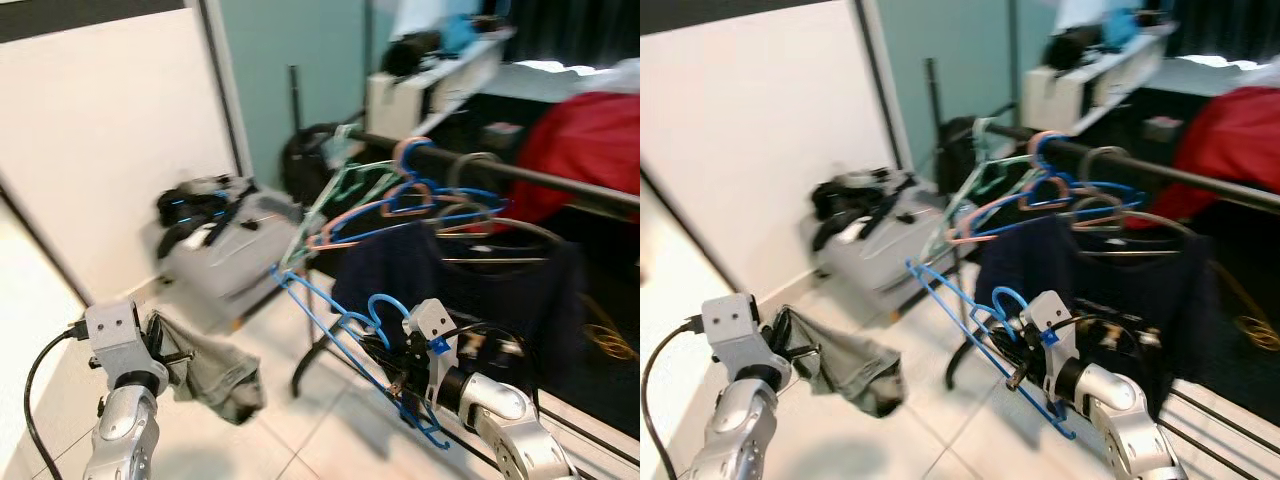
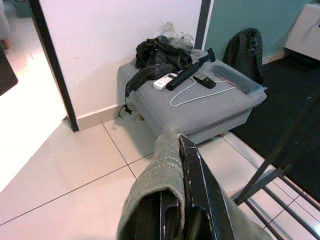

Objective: Hang hanger

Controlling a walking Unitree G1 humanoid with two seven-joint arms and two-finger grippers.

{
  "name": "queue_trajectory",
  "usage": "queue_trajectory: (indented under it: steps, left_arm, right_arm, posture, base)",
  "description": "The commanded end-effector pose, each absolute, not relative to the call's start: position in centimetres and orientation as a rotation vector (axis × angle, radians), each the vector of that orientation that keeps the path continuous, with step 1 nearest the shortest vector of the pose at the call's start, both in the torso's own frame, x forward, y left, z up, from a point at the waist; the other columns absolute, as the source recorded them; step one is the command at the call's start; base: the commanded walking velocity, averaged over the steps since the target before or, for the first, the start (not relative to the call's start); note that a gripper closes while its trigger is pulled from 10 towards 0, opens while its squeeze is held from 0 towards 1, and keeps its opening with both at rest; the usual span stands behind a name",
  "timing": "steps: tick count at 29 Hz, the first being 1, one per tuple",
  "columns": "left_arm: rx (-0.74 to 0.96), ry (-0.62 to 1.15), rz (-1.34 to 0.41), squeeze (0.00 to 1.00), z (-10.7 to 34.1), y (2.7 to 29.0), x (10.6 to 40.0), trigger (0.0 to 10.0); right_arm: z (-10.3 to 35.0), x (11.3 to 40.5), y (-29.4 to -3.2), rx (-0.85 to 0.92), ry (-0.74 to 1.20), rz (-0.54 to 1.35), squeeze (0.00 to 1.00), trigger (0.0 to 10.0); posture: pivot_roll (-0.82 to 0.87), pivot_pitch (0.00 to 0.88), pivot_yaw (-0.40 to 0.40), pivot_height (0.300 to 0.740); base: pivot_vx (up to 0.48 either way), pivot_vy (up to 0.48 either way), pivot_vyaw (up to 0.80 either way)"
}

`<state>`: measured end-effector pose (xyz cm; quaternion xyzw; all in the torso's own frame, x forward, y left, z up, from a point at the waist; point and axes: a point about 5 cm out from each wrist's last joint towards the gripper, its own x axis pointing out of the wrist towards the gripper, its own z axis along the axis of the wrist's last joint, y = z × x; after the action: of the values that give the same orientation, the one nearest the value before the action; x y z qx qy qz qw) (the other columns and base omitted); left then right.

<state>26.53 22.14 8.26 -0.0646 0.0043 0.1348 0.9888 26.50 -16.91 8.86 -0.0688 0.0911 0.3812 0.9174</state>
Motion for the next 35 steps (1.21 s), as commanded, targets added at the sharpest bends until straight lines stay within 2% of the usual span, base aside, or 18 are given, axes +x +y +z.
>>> queue_trajectory:
  steps: [1,11,18,20,23,24,31,35]
  left_arm:
    - [-0.098,-0.004,0.264,0.0,8.5,22.5,26.8,10.0]
    - [-0.052,-0.016,0.163,0.0,9.2,21.4,28.2,10.0]
    - [-0.048,-0.018,0.128,0.0,9.4,20.9,28.9,10.0]
    - [-0.108,-0.007,0.099,0.0,9.2,21.0,30.0,10.0]
    - [-0.132,0.002,0.094,0.0,9.0,21.1,30.5,10.0]
    - [-0.142,0.013,0.085,0.0,9.0,20.9,31.1,10.0]
    - [-0.129,0.018,0.068,0.0,9.1,20.7,31.7,10.0]
    - [-0.178,0.002,0.074,0.0,9.3,21.1,31.6,10.0]
  right_arm:
    - [9.0,26.6,-16.5,-0.13,0.166,0.795,0.0,10.0]
    - [9.1,27.1,-16.3,-0.091,0.146,0.782,0.0,10.0]
    - [9.4,27.9,-16.9,-0.091,0.11,0.693,0.0,10.0]
    - [9.3,28.6,-17.5,-0.088,0.091,0.591,0.0,10.0]
    - [9.2,28.9,-17.6,-0.093,0.091,0.559,0.0,10.0]
    - [9.1,29.5,-18.2,-0.091,0.099,0.508,0.0,10.0]
    - [9.4,30.2,-19.0,-0.079,0.095,0.455,0.0,10.0]
    - [10.0,30.8,-19.9,-0.143,0.089,0.413,0.0,10.0]
  posture:
    - [-0.08,0.0,0.045,0.74]
    - [-0.07,0.0,0.062,0.74]
    - [-0.06,0.0,0.058,0.74]
    - [-0.08,0.0,0.047,0.74]
    - [-0.08,0.0,0.039,0.74]
    - [-0.08,0.0,0.014,0.74]
    - [-0.09,0.0,-0.021,0.74]
    - [-0.09,0.0,-0.052,0.74]
  base:
    - [0.0,0.0,0.77]
    - [0.0,0.0,0.77]
    - [0.0,0.0,0.77]
    - [0.0,0.0,0.77]
    - [0.0,0.0,0.77]
    - [0.0,0.0,0.76]
    - [0.0,0.0,0.77]
    - [0.0,0.0,0.76]
